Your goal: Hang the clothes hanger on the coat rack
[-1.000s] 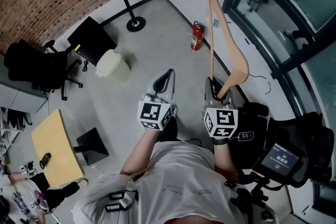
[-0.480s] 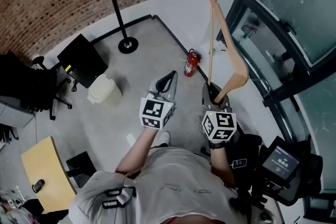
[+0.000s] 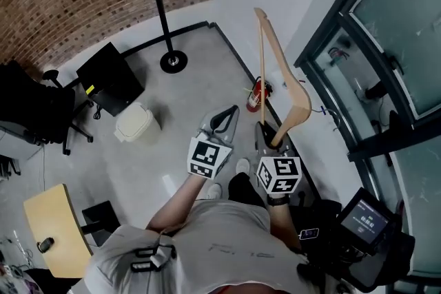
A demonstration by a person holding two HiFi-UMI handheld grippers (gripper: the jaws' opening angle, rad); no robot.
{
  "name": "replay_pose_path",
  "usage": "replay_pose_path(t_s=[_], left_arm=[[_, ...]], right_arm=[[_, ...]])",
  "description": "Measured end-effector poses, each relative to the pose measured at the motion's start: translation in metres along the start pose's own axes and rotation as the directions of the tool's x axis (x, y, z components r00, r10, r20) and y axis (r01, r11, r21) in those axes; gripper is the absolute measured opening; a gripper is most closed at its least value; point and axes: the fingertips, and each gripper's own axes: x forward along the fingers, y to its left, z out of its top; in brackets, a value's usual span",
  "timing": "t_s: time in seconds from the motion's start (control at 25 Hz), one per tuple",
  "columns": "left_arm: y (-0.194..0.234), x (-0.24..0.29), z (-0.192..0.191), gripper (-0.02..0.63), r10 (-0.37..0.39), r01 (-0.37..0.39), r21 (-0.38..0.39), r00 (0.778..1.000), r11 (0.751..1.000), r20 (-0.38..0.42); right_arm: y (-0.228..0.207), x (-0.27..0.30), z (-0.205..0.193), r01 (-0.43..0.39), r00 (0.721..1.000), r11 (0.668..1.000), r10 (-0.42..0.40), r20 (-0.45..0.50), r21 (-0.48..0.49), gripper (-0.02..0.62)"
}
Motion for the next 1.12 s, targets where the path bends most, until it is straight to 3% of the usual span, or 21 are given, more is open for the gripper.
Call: replay_pose_path(t_s=[0.24, 0.44, 0.56, 0.84, 1.12], left_arm=[[0.06, 0.061, -0.02, 0.0, 0.097, -0.102, -0.072, 0.993, 0.992, -0.066], [0.103, 0.121, -0.012, 0.0, 0.155, -0.157, -0.047, 0.987, 0.986, -0.049], [0.128, 0.163, 0.002, 0.0, 0.206, -0.206, -0.023, 0.978, 0.978, -0.018], [0.184, 0.219, 0.019, 0.001, 0.347, -0.347, 0.019, 0.938, 0.938, -0.001], [0.248, 0.212, -0.006, 0.0, 0.477, -0.479, -0.002, 0.876, 0.878, -0.067]], right_arm=[[-0.041, 0.081, 0.007, -0.062, 0.998, 0.998, 0.063, -0.02, 0.03, 0.046], [-0.078, 0.156, 0.039, -0.139, 0.99, 0.989, 0.139, -0.003, 0.049, 0.046], [-0.101, 0.198, 0.069, -0.195, 0.98, 0.981, 0.195, 0.031, 0.001, 0.046], [-0.142, 0.281, 0.11, -0.29, 0.956, 0.957, 0.291, 0.047, -0.021, 0.046], [-0.125, 0.35, 0.099, -0.409, 0.912, 0.911, 0.409, 0.001, 0.054, 0.046]])
